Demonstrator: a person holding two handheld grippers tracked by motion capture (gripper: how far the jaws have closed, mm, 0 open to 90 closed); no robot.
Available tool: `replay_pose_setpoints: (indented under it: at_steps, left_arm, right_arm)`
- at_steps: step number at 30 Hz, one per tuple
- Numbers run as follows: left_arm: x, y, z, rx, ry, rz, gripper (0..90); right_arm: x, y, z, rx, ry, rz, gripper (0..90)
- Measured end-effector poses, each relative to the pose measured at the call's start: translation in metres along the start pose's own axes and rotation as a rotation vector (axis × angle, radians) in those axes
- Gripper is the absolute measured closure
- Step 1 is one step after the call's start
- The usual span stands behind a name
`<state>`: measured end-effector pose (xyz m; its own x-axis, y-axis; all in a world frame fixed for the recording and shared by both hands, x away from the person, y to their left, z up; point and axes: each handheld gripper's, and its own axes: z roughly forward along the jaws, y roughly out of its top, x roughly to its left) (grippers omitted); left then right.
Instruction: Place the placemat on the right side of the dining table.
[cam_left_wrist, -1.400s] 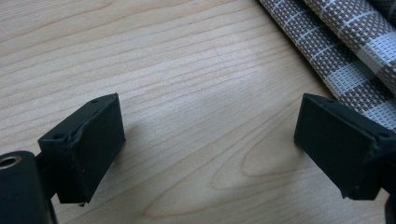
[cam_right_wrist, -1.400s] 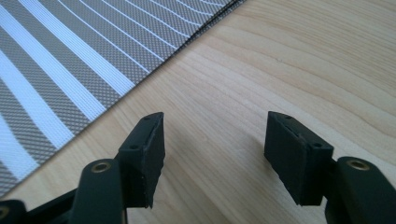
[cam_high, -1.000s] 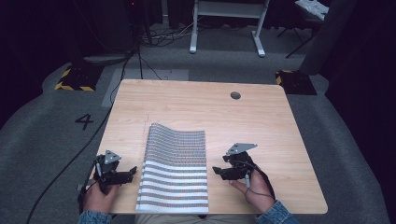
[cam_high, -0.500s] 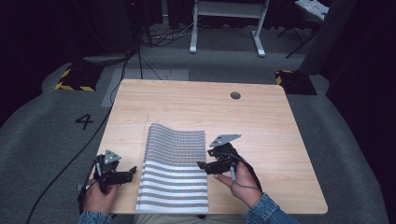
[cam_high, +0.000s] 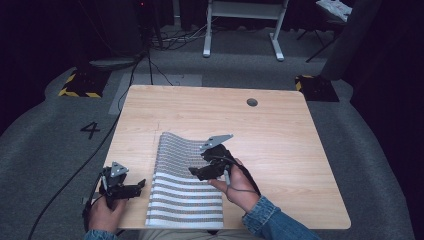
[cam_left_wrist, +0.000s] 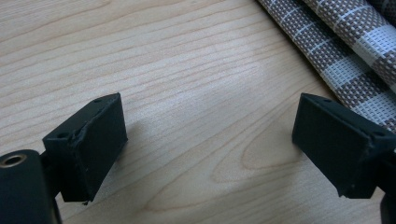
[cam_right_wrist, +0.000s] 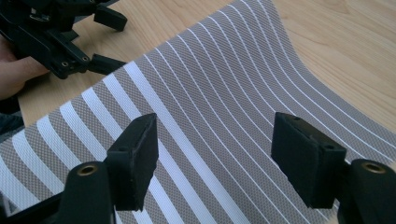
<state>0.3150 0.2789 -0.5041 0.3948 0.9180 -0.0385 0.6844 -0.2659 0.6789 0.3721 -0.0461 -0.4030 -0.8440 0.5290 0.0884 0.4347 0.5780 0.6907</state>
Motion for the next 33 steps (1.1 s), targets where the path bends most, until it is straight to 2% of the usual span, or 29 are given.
replay_pose_setpoints:
  at_steps: [1,3,5,8,10,13,17,20,23,24,31,33]
  left_arm:
    - [0.0,0.0,0.0,0.0,0.0,0.0,10.2]
    - [0.0,0.0,0.0,0.0,0.0,-0.001,10.1]
    - [0.0,0.0,0.0,-0.001,0.002,-0.002,10.1]
    - [0.0,0.001,0.001,0.0,-0.001,0.0,9.5]
    - [0.0,0.002,0.001,-0.001,-0.001,0.0,9.4]
    - [0.001,0.002,0.002,0.002,-0.002,0.0,9.3]
    - [0.001,0.003,0.002,0.002,-0.005,0.0,9.3]
    - [0.001,0.003,0.002,0.003,-0.005,0.0,9.3]
    - [0.001,0.003,0.002,0.002,-0.005,0.0,9.3]
    - [0.001,0.003,0.002,0.002,-0.005,0.0,9.3]
    - [0.001,0.003,0.002,0.002,-0.005,0.0,9.3]
    - [0.001,0.003,0.002,0.003,-0.005,0.0,9.3]
  right_arm:
    - [0.003,0.007,0.007,0.0,0.011,-0.02,29.6]
    - [0.005,0.009,0.009,0.0,0.019,-0.009,29.2]
    - [0.008,0.014,0.016,-0.004,0.026,-0.031,28.9]
    - [0.015,0.023,0.032,0.008,0.045,-0.018,28.9]
    - [0.017,0.025,0.035,0.005,0.05,-0.006,28.9]
    - [0.028,0.031,0.05,-0.005,0.067,0.016,27.4]
    - [0.043,0.039,0.07,0.048,0.039,-0.009,26.2]
    - [0.053,0.047,0.083,0.055,0.021,-0.067,25.6]
    - [0.056,0.049,0.088,0.069,0.019,-0.08,25.7]
    - [0.058,0.049,0.09,0.074,0.016,-0.068,25.7]
    - [0.064,0.049,0.106,0.118,-0.028,-0.074,25.7]
    - [0.064,0.048,0.112,0.133,-0.031,-0.044,23.8]
